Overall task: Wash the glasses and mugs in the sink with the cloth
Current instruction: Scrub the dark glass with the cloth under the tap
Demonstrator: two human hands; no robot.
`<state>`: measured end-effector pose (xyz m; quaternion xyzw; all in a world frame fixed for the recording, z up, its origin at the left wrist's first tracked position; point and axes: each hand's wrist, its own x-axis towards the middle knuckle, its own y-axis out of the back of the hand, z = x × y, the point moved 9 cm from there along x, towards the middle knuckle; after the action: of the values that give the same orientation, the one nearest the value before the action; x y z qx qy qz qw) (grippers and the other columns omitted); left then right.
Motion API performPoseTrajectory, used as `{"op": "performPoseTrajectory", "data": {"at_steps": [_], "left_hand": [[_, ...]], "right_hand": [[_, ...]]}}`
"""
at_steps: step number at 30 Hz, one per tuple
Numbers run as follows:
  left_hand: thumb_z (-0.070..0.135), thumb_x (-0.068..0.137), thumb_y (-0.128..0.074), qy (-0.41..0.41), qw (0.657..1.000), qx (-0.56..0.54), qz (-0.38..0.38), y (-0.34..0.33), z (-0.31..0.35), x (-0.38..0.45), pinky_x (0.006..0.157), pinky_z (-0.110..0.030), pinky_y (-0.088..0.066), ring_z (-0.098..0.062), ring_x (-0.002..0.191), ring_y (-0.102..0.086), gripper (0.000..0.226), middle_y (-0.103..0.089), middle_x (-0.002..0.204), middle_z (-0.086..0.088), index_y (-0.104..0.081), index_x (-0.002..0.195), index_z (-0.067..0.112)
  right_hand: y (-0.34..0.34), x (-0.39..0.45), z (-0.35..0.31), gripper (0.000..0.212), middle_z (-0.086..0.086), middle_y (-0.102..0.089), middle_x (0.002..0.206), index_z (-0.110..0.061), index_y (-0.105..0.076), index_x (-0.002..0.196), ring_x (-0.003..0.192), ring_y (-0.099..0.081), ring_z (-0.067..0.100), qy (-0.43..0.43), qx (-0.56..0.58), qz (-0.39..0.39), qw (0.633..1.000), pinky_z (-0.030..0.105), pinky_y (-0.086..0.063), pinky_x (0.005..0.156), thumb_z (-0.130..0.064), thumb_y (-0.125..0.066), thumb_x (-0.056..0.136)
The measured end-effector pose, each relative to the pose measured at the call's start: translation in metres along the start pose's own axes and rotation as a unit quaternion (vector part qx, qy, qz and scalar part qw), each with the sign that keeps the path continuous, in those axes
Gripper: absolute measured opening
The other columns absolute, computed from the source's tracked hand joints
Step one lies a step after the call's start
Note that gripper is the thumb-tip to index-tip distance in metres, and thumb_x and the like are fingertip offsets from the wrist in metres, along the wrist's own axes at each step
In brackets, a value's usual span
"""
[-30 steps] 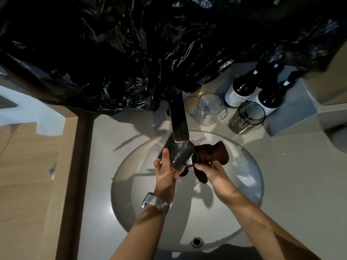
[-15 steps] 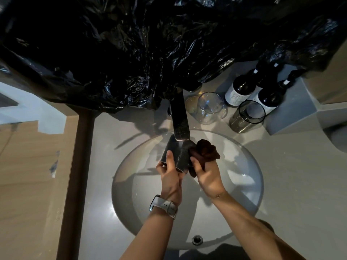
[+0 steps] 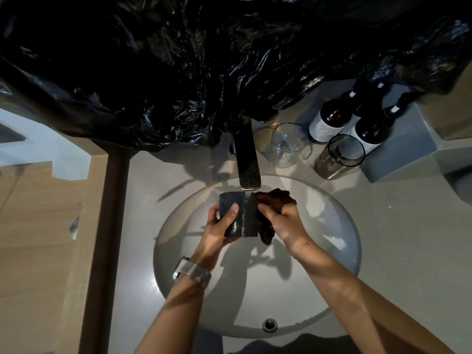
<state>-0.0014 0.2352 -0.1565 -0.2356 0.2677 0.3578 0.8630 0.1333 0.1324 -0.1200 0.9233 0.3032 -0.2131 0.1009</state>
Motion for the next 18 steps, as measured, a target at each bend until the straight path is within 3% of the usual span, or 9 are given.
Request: {"op": "performPoseTrajectory", "data": {"at_steps": [3, 6, 9, 11, 13, 14, 17, 18], "left_hand": [[0.050, 0.063, -0.085, -0.038, 0.999, -0.004, 0.000, 0.003, 0.018, 0.006, 0.092, -0.051, -0.056, -0.032, 0.106, -0.069, 0.082, -0.069, 0.119, -0.016, -0.055, 0.129, 0.012], [0.053, 0.065, -0.085, 0.007, 0.998, -0.061, 0.010, 0.002, 0.004, 0.009, 0.093, -0.058, -0.053, -0.037, 0.107, -0.068, 0.083, -0.068, 0.121, -0.018, -0.054, 0.133, 0.014], [0.055, 0.068, -0.081, 0.055, 0.991, -0.121, 0.032, -0.003, -0.012, 0.009, 0.095, -0.057, -0.052, -0.039, 0.107, -0.068, 0.077, -0.069, 0.119, -0.021, -0.059, 0.129, 0.013], [0.055, 0.069, -0.079, 0.067, 0.984, -0.163, 0.032, -0.012, -0.018, 0.005, 0.098, -0.051, -0.052, -0.036, 0.109, -0.067, 0.075, -0.069, 0.119, -0.021, -0.061, 0.128, 0.011], [0.051, 0.072, -0.079, 0.047, 0.983, -0.171, 0.057, -0.016, -0.021, 0.001, 0.091, -0.044, -0.056, -0.033, 0.106, -0.069, 0.070, -0.071, 0.116, -0.019, -0.062, 0.126, 0.010], [0.046, 0.075, -0.080, 0.027, 0.983, -0.163, 0.081, -0.015, -0.022, -0.002, 0.086, -0.041, -0.058, -0.032, 0.104, -0.070, 0.065, -0.071, 0.115, -0.018, -0.061, 0.126, 0.010], [0.028, 0.079, -0.082, -0.037, 0.981, -0.115, 0.152, -0.012, -0.016, -0.013, 0.083, -0.037, -0.060, -0.027, 0.103, -0.071, 0.058, -0.071, 0.115, -0.014, -0.054, 0.128, 0.013], [0.026, 0.079, -0.083, -0.047, 0.980, -0.108, 0.161, -0.010, -0.015, -0.015, 0.082, -0.036, -0.059, -0.026, 0.103, -0.070, 0.059, -0.070, 0.115, -0.013, -0.053, 0.128, 0.014]], "right_hand": [[-0.013, -0.003, -0.006, 0.014, -0.012, -0.066, 0.077, -0.014, -0.071, 0.089, 0.077, -0.065, 0.005, 0.031, 0.001, -0.029, 0.999, 0.020, -0.052, 0.074, -0.003, -0.064, 0.089], [-0.010, -0.005, -0.005, 0.006, 0.000, -0.063, 0.080, -0.002, -0.070, 0.089, 0.071, -0.064, 0.000, 0.033, 0.059, 0.031, 0.997, 0.014, -0.049, 0.066, -0.003, -0.065, 0.089], [-0.017, -0.012, 0.012, 0.008, 0.006, -0.067, 0.079, 0.004, -0.067, 0.093, 0.067, -0.069, 0.008, -0.040, 0.209, 0.059, 0.975, 0.019, -0.053, 0.059, 0.003, -0.063, 0.087], [-0.021, -0.016, 0.023, 0.011, 0.009, -0.070, 0.083, -0.003, -0.069, 0.089, 0.075, -0.071, 0.019, -0.073, 0.256, 0.078, 0.961, 0.029, -0.057, 0.067, 0.005, -0.063, 0.086], [-0.020, -0.017, 0.030, 0.015, 0.018, -0.071, 0.097, -0.006, -0.071, 0.092, 0.091, -0.069, 0.031, -0.070, 0.234, 0.089, 0.966, 0.039, -0.056, 0.081, 0.006, -0.062, 0.087], [-0.019, -0.015, 0.032, 0.015, 0.020, -0.070, 0.102, -0.006, -0.071, 0.095, 0.095, -0.068, 0.035, -0.072, 0.214, 0.092, 0.970, 0.039, -0.057, 0.081, 0.005, -0.062, 0.087], [-0.008, -0.007, 0.029, 0.012, 0.012, -0.069, 0.087, -0.012, -0.070, 0.090, 0.083, -0.065, 0.031, -0.044, 0.089, 0.095, 0.990, 0.022, -0.052, 0.055, -0.003, -0.063, 0.090], [-0.007, -0.003, 0.019, 0.012, 0.007, -0.066, 0.083, -0.016, -0.069, 0.087, 0.082, -0.064, 0.028, 0.000, 0.027, 0.086, 0.996, 0.019, -0.051, 0.058, -0.006, -0.063, 0.091]]}}
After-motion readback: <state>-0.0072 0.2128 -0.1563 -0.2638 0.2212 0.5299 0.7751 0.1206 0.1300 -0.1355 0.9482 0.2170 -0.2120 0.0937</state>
